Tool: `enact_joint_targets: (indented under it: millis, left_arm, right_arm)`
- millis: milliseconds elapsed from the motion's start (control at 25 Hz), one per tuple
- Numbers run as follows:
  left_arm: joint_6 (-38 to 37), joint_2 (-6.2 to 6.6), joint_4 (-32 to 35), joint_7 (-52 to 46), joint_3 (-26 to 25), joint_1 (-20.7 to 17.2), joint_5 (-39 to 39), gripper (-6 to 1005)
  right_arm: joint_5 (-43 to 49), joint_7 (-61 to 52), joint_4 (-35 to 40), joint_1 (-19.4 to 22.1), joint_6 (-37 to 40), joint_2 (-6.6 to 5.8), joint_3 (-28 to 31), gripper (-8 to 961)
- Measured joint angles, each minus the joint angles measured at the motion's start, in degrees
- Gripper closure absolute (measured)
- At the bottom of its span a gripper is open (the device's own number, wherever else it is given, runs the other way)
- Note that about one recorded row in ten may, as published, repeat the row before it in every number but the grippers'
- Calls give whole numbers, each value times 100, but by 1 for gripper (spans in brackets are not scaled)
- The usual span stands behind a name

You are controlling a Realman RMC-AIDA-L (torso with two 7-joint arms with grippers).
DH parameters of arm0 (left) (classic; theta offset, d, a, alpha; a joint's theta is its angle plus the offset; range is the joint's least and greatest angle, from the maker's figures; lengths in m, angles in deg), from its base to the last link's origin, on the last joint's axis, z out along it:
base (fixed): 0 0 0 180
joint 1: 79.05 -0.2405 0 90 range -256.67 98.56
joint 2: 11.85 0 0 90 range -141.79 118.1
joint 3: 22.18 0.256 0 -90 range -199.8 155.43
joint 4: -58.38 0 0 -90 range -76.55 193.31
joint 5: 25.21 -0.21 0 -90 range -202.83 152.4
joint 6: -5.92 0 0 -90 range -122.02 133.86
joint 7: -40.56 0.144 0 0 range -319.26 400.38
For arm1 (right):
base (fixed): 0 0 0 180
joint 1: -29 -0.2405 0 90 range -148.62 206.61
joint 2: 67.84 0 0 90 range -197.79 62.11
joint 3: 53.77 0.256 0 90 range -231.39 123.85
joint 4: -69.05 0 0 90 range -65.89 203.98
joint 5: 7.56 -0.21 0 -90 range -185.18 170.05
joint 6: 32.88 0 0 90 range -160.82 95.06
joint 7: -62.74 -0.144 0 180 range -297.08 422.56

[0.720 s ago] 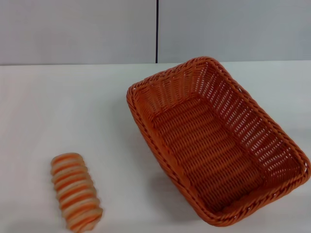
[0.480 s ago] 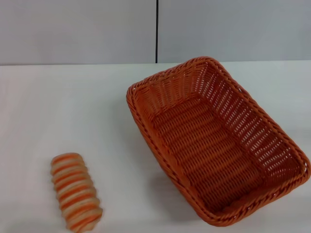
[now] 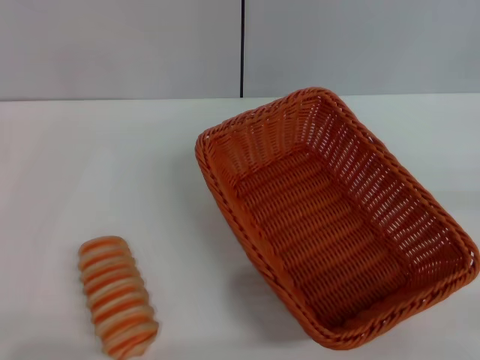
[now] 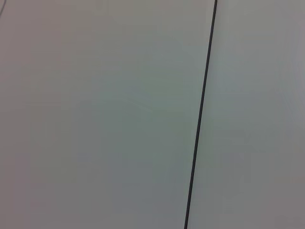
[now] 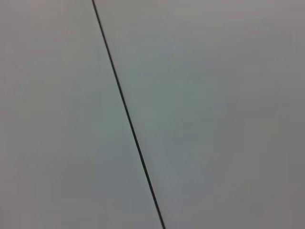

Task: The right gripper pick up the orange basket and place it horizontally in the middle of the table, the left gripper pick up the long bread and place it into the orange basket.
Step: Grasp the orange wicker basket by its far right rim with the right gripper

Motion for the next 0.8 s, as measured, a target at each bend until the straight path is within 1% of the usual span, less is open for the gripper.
enact_joint_targets:
  millis: [40, 80, 160, 200, 240, 320, 360, 400, 440, 560, 600, 640, 680, 760, 800]
  left_arm:
    - [0, 0, 0, 0, 0, 0, 0, 345]
    - [31, 2, 0, -6, -3, 32, -1, 345]
    - [120, 7, 18, -11, -13, 132, -1, 345]
    - [143, 8, 29, -11, -14, 163, -1, 345]
    - [188, 8, 52, -11, -17, 213, -1, 345]
    - [272, 9, 77, -11, -20, 297, -1, 345]
    - [342, 9, 83, -11, -20, 342, -2, 345]
    - [446, 12, 102, -11, -21, 404, -2, 345]
    - [446, 12, 102, -11, -21, 404, -2, 345]
    - [551, 13, 179, -11, -20, 487, -3, 345]
    - [551, 13, 179, -11, -20, 487, -3, 345]
    - [599, 12, 235, -11, -20, 533, -3, 345]
    - [653, 14, 290, -10, -21, 564, -3, 345]
    - [675, 17, 318, -10, -22, 567, -2, 345]
    - [698, 17, 363, -10, -30, 569, -2, 345]
  right_arm:
    - [0, 0, 0, 0, 0, 0, 0, 251]
    - [173, -366, 300, 47, 119, 0, 2, 252]
    - [687, -1320, 976, 106, 415, 1, 3, 252]
    - [1400, -2319, 1784, 93, 644, -8, 5, 252]
    - [1400, -2319, 1784, 93, 644, -8, 5, 252]
    - [2124, -3205, 2535, 17, 756, -11, 6, 252]
    - [2527, -3705, 2908, -50, 773, -8, 4, 252]
    - [3236, -4660, 3532, -238, 775, -17, 7, 252]
    - [3236, -4660, 3532, -238, 775, -17, 7, 252]
    - [4414, -6121, 4399, -658, 641, -81, 2, 252]
    - [5084, -6848, 4840, -912, 505, -114, -37, 252]
    - [5084, -6848, 4840, -912, 505, -114, -37, 252]
    - [5418, -7183, 5048, -1054, 425, -139, -96, 252]
    - [6017, -7821, 5316, -1301, 264, -251, -310, 252]
    - [6518, -8499, 5382, -1576, 33, -472, -656, 252]
